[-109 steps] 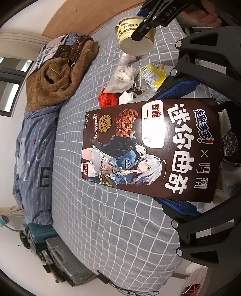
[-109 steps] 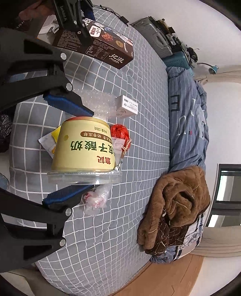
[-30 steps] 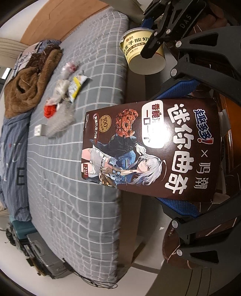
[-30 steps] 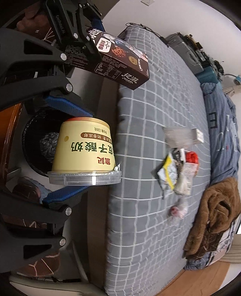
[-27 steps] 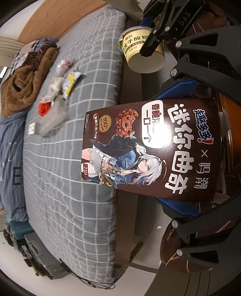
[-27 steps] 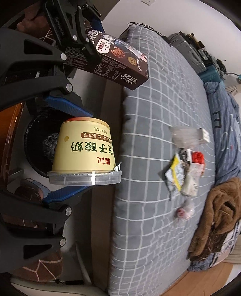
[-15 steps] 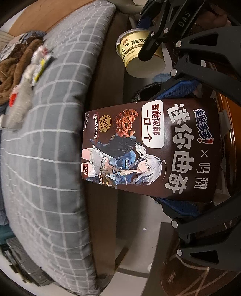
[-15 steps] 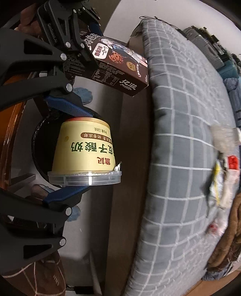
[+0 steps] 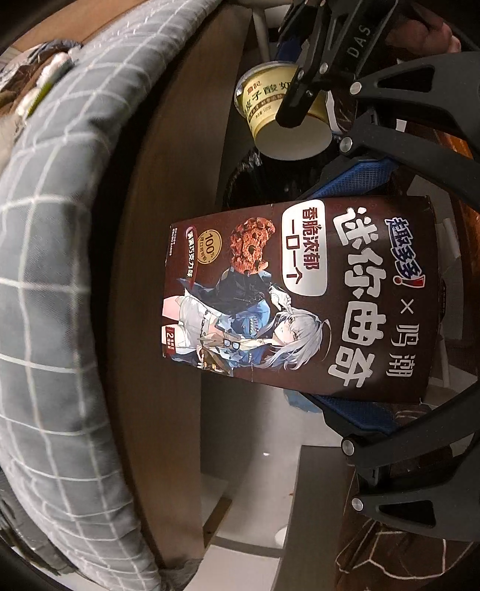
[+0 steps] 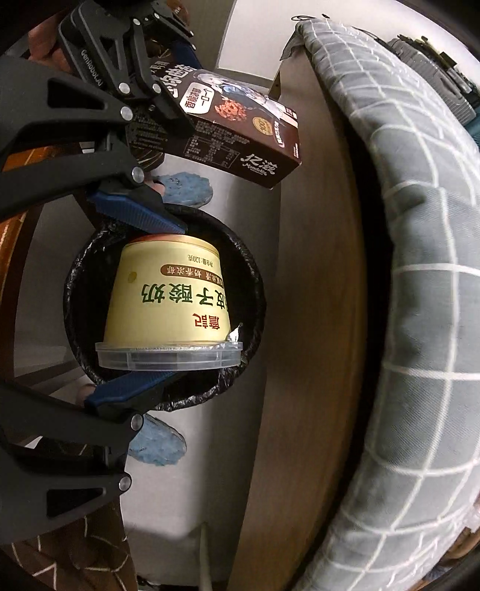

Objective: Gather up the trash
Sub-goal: 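Open the right tool to drop the yogurt cup into the bin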

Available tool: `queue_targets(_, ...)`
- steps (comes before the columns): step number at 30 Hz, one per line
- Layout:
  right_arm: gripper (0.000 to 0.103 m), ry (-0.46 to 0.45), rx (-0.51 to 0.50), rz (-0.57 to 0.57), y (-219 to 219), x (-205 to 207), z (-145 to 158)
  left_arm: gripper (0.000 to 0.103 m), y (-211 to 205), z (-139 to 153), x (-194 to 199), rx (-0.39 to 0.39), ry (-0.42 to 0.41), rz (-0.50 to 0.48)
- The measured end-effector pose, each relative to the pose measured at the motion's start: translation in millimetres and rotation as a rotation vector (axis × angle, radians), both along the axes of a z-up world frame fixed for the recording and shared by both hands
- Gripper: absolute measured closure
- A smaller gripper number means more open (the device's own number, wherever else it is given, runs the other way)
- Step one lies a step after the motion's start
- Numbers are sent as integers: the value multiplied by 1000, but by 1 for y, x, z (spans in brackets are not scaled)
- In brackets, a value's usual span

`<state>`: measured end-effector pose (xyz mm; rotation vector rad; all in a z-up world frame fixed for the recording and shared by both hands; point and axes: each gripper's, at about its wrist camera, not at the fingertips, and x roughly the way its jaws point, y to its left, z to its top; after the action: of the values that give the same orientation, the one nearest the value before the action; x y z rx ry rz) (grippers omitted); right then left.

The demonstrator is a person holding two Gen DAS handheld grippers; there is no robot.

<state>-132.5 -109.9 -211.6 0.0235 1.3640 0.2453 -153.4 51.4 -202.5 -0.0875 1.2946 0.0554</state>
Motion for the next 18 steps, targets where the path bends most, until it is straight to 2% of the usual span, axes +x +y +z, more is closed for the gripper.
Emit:
queue_targets(11,36,54,-4,-16,11,4,-31,14,5,-30,9,40,22,-3)
queue_targets(18,36,101,-3,-29,14,6,-48,14,6,-36,9,34,54,7)
